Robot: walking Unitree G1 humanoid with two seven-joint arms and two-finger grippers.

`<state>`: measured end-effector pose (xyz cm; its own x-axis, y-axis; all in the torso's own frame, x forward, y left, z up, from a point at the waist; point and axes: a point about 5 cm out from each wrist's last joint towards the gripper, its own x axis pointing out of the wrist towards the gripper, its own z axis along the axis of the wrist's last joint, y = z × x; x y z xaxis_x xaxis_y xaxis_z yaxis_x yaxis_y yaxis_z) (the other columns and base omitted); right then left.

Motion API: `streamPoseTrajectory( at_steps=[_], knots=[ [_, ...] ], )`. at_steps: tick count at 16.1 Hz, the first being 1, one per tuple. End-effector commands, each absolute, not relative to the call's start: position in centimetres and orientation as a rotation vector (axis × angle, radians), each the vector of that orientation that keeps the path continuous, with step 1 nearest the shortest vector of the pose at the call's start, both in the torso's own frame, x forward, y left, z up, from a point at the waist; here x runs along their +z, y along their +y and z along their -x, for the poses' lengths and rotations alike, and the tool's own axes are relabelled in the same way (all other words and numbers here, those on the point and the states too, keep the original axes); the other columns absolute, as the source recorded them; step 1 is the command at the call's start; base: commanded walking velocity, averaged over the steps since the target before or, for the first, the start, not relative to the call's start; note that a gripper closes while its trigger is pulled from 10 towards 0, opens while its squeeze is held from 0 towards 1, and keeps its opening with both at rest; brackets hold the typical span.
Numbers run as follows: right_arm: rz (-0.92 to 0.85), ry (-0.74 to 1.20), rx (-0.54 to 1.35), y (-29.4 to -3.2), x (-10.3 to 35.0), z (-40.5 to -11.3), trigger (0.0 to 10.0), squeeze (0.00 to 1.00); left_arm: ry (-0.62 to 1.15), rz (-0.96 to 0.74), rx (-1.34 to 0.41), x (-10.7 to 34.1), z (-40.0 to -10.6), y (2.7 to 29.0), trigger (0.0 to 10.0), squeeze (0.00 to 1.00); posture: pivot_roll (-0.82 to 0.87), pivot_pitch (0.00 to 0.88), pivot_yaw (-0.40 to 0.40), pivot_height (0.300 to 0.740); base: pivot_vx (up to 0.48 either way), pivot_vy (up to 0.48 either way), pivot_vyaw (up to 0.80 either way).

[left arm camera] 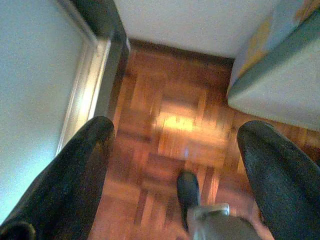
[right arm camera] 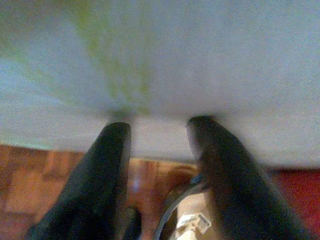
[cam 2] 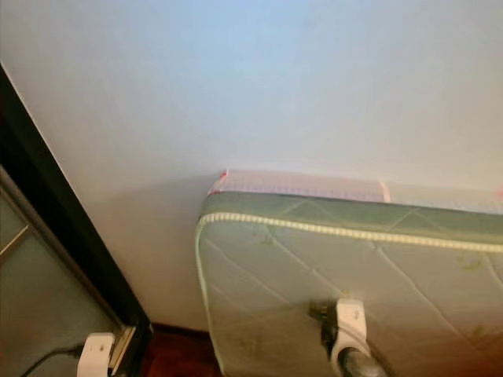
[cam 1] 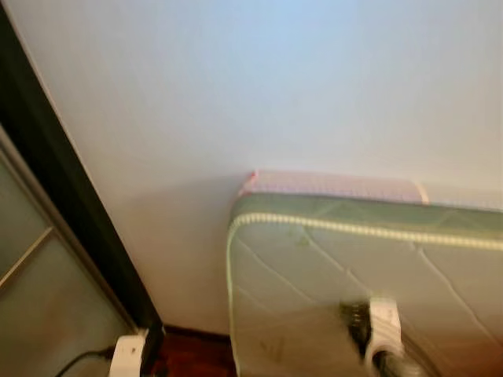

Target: Clean up the room

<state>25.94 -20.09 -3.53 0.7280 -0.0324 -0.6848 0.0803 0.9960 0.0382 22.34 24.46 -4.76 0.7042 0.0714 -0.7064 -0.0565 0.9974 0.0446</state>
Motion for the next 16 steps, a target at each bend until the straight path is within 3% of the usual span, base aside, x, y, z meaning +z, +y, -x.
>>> streamPoseTrajectory(
  at_steps=[1, 6, 12, 16],
  knots=[
    [-0.088, 0.804, -0.064, -19.8, -4.5, -24.8, 10.0, 0.00, 0.863, -0.013, 0.062, -6.0, -20.5, 24.2, 10.0, 0.00, -0.01, 0.014, -0.015, 0.740, 0.000, 0.000, 0.00],
    [-0.109, 0.804, -0.068, -19.8, -4.3, -25.0, 10.0, 0.00, 0.851, -0.005, 0.039, -5.9, -21.0, 23.3, 10.0, 0.00, -0.01, 0.019, -0.013, 0.740, 0.000, 0.000, 0.00],
    [-0.123, 0.795, -0.074, -19.8, -4.2, -25.2, 10.0, 0.00, 0.835, 0.004, 0.000, -5.8, -22.5, 20.2, 10.0, 0.00, -0.01, 0.039, -0.018, 0.740, 0.000, 0.000, 0.00],
    [-0.122, 0.795, -0.069, -19.9, -4.1, -25.3, 10.0, 0.00, 0.838, 0.008, 0.012, -5.8, -22.3, 21.3, 10.0, 0.00, -0.02, 0.045, -0.021, 0.740, 0.000, 0.000, 0.00]
  ],
)
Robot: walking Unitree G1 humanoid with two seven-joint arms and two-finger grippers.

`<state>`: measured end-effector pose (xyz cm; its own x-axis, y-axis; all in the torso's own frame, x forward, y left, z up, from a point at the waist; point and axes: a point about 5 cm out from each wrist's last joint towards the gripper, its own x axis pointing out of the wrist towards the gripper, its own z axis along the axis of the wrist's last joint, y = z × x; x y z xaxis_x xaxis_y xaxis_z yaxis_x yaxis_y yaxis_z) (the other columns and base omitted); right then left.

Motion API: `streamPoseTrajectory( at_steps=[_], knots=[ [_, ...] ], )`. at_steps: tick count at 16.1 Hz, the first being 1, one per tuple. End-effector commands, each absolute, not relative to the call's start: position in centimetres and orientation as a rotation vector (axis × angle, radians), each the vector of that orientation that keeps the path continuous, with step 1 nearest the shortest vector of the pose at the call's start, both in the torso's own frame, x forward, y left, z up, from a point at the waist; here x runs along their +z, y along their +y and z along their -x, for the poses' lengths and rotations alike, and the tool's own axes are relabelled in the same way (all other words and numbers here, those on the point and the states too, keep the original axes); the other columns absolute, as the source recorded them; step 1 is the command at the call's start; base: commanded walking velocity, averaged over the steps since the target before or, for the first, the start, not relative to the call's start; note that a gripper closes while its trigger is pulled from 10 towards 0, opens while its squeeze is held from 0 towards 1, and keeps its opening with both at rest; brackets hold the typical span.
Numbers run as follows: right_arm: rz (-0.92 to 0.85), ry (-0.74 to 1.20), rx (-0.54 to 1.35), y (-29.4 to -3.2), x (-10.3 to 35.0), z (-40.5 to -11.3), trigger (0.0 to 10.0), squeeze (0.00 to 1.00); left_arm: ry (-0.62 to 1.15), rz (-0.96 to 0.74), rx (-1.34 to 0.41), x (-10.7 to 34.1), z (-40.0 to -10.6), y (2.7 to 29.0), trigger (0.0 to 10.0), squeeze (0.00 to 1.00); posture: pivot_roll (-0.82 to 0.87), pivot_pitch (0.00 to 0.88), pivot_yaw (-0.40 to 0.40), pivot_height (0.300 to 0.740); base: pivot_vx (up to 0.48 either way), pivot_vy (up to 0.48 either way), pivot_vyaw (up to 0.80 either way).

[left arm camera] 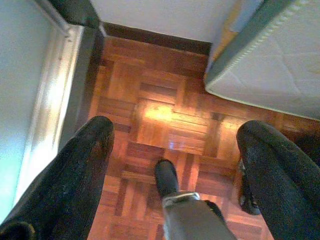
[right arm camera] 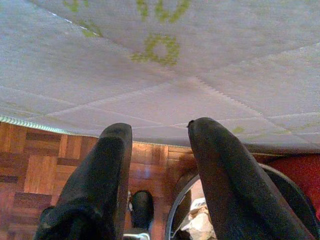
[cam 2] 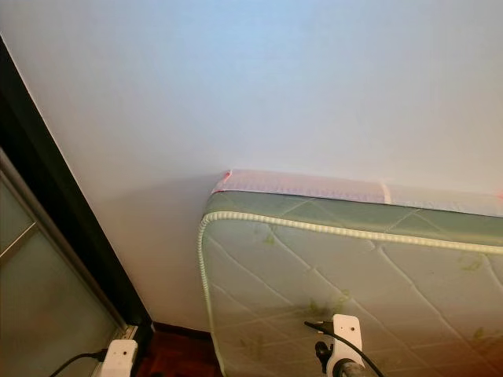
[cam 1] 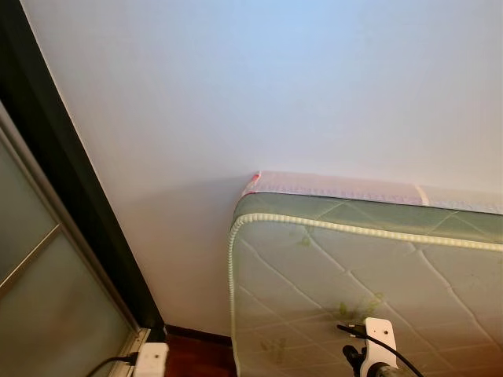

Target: Clean up the room

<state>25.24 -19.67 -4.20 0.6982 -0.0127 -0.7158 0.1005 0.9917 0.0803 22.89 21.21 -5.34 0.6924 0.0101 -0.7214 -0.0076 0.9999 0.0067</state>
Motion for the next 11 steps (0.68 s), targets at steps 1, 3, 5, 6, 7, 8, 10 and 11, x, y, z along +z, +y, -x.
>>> streamPoseTrajectory(
  at_steps=[1, 3, 5, 6, 7, 8, 10, 11],
  knots=[
    [-0.124, 0.794, -0.069, -19.85, -4.09, -25.35, 10.0, 0.00, 0.837, 0.008, 0.013, -5.76, -22.25, 21.34, 10.0, 0.00, -0.02, 0.046, -0.020, 0.740, 0.000, 0.000, 0.00],
    [-0.121, 0.796, -0.067, -19.84, -4.08, -25.37, 10.0, 0.00, 0.837, 0.002, 0.012, -5.73, -22.27, 21.39, 10.0, 0.00, -0.02, 0.048, -0.019, 0.740, 0.000, 0.000, 0.00],
    [-0.121, 0.796, -0.066, -19.81, -4.07, -25.39, 10.0, 0.00, 0.838, -0.001, 0.010, -5.73, -22.25, 21.45, 10.0, 0.00, -0.02, 0.054, -0.016, 0.740, 0.000, 0.000, 0.00],
    [-0.121, 0.796, -0.065, -19.79, -4.07, -25.39, 10.0, 0.00, 0.838, 0.000, 0.009, -5.73, -22.25, 21.46, 10.0, 0.00, -0.02, 0.055, -0.015, 0.740, 0.000, 0.000, 0.00],
    [-0.120, 0.796, -0.064, -19.78, -4.07, -25.39, 10.0, 0.00, 0.838, -0.001, 0.008, -5.73, -22.25, 21.48, 10.0, 0.00, -0.02, 0.057, -0.016, 0.740, 0.000, 0.000, 0.00],
    [-0.119, 0.797, -0.062, -19.77, -4.08, -25.40, 10.0, 0.00, 0.839, -0.001, 0.007, -5.72, -22.23, 21.52, 10.0, 0.00, -0.02, 0.059, -0.015, 0.740, 0.000, 0.000, 0.00],
    [-0.117, 0.798, -0.060, -19.77, -4.07, -25.41, 10.0, 0.00, 0.839, -0.002, 0.007, -5.71, -22.23, 21.57, 10.0, 0.00, -0.02, 0.061, -0.016, 0.740, 0.000, 0.000, 0.00],
    [-0.116, 0.799, -0.059, -19.78, -4.07, -25.41, 10.0, 0.00, 0.839, -0.003, 0.007, -5.72, -22.23, 21.57, 10.0, 0.00, -0.02, 0.061, -0.016, 0.740, 0.000, 0.000, 0.00]
  ],
)
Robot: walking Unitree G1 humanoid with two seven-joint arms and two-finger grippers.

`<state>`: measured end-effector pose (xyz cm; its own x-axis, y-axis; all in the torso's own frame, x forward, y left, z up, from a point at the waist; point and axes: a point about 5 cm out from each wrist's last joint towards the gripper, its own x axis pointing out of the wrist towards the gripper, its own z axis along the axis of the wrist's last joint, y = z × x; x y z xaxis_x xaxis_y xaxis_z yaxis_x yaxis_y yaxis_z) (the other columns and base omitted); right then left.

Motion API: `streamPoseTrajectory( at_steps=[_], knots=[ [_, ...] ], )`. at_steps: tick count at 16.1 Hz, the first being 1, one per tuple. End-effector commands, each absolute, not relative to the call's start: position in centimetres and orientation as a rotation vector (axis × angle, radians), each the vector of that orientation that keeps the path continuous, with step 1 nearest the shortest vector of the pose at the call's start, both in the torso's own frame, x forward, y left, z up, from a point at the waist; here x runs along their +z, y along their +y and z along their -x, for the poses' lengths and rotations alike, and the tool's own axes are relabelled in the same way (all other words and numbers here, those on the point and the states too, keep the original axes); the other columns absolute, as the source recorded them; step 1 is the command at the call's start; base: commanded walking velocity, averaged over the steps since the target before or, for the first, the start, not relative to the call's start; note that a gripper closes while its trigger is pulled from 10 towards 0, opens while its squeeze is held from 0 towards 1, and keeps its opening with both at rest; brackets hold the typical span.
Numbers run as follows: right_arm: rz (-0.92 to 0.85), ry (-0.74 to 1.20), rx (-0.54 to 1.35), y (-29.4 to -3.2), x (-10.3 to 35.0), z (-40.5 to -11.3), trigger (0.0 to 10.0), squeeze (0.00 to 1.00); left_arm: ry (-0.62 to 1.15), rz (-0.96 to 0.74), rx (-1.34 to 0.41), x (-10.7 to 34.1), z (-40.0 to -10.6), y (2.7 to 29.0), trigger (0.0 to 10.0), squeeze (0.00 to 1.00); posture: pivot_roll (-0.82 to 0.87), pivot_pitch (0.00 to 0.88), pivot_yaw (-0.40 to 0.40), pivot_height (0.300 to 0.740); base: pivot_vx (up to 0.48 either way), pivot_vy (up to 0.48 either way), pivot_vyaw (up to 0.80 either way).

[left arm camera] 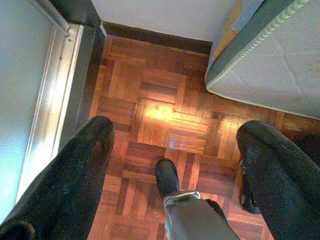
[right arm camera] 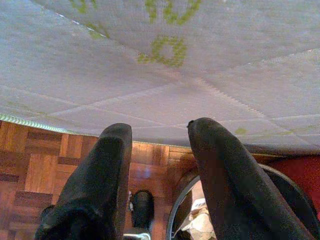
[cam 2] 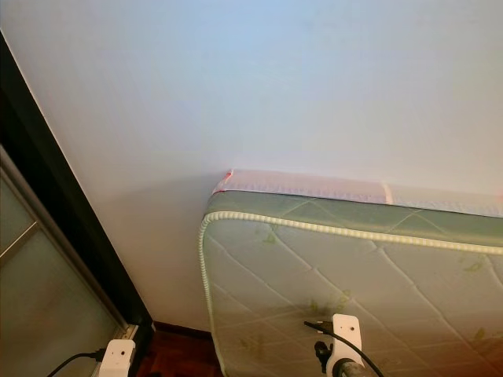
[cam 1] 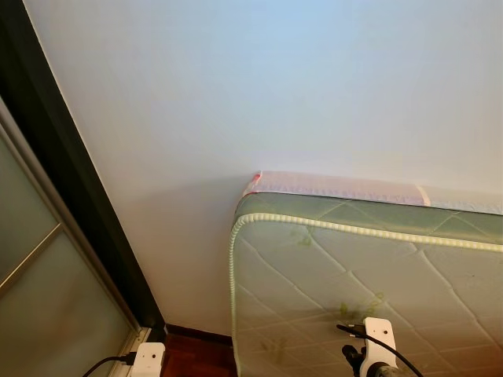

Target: Clean up the room

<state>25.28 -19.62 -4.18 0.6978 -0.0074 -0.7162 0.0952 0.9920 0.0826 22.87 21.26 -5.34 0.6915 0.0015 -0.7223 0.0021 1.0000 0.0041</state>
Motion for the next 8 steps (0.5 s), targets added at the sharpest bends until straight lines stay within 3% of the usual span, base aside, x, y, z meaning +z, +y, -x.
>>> streamPoseTrajectory(
  at_steps=[1, 8],
  knots=[
    [-0.115, 0.799, -0.059, -19.79, -4.08, -25.39, 10.0, 0.00, 0.839, -0.003, 0.007, -5.72, -22.21, 21.57, 10.0, 0.00, -0.02, 0.061, -0.016, 0.740, 0.000, 0.000, 0.00],
    [-0.109, 0.805, -0.052, -19.83, -4.17, -25.25, 10.0, 0.00, 0.843, -0.007, 0.000, -5.81, -22.06, 21.55, 10.0, 0.00, -0.02, 0.049, -0.016, 0.740, -0.034, 0.000, 0.00]
  ],
)
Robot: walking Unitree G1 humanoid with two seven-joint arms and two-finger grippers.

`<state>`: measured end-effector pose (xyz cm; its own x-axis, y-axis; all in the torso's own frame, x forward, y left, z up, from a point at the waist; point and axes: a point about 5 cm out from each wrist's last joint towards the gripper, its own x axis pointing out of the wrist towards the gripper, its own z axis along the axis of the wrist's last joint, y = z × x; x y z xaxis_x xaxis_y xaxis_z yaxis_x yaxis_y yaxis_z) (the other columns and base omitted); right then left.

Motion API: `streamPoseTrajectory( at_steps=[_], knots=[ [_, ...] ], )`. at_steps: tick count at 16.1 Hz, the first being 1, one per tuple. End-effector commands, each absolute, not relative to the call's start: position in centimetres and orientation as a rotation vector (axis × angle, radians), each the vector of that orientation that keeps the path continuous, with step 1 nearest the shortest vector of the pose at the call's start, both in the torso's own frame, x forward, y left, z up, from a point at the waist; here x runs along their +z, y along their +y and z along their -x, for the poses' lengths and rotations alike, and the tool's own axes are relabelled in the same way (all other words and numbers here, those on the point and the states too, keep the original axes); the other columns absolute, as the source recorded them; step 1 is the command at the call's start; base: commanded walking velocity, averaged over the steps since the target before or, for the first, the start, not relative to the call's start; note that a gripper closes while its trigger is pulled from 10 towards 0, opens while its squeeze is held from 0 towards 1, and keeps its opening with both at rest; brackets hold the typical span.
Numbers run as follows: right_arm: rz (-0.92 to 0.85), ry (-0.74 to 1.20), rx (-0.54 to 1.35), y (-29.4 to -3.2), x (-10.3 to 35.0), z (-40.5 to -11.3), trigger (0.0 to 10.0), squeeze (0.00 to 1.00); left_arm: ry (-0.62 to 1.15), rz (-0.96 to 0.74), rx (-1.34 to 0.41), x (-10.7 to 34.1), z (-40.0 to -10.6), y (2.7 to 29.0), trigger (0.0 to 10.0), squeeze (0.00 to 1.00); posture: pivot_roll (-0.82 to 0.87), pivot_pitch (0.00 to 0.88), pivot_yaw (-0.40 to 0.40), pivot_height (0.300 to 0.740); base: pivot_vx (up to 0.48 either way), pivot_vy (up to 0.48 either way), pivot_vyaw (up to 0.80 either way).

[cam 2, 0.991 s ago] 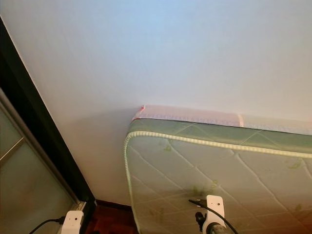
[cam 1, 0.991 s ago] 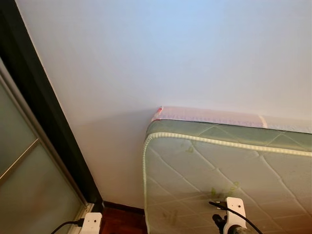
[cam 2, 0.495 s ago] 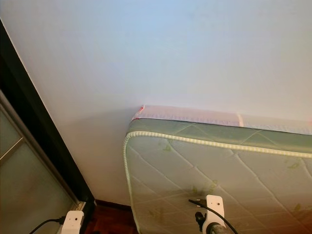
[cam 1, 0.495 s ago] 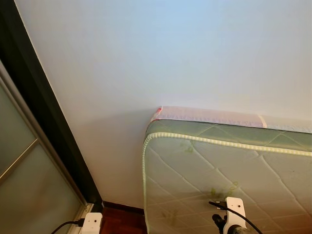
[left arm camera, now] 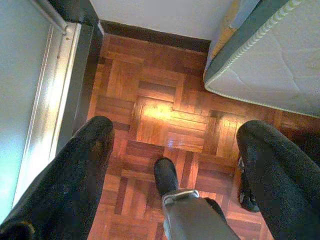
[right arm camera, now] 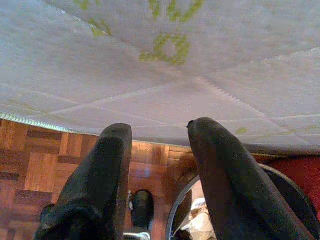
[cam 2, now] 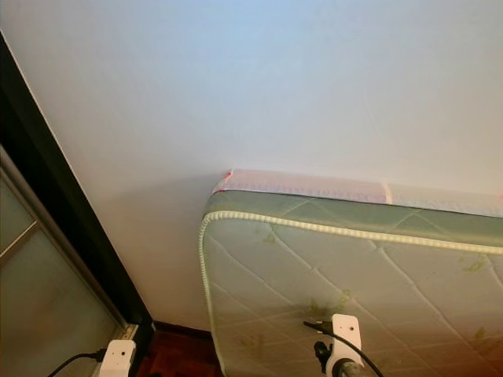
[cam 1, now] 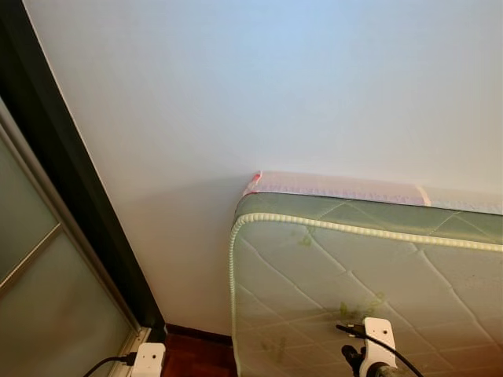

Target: Clean up the room

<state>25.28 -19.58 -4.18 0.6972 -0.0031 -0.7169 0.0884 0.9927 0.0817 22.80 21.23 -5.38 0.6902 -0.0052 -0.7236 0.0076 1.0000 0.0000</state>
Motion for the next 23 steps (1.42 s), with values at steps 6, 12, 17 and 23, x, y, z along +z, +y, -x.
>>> streamPoseTrajectory(
  at_steps=[6, 12, 17, 23],
  knots=[
    [-0.108, 0.812, -0.047, -19.81, -4.34, -25.02, 10.0, 0.00, 0.848, -0.013, -0.004, -5.91, -21.85, 21.65, 10.0, 0.00, -0.02, 0.029, -0.012, 0.740, -0.265, 0.000, 0.00],
    [-0.110, 0.817, -0.041, -19.80, -4.45, -24.86, 10.0, 0.00, 0.851, -0.013, -0.004, -6.00, -21.69, 21.67, 10.0, 0.00, -0.01, 0.011, -0.017, 0.740, -0.287, 0.000, 0.00],
    [-0.118, 0.814, -0.042, -19.82, -4.48, -24.79, 10.0, 0.00, 0.852, -0.011, -0.003, -6.05, -21.62, 21.63, 10.0, 0.00, -0.01, 0.003, -0.019, 0.740, -0.286, 0.000, 0.00],
    [-0.127, 0.812, -0.042, -19.84, -4.44, -24.84, 10.0, 0.00, 0.849, -0.007, 0.000, -6.03, -21.67, 21.60, 10.0, 0.00, -0.01, 0.010, -0.020, 0.740, -0.286, 0.000, 0.00]
  ],
)
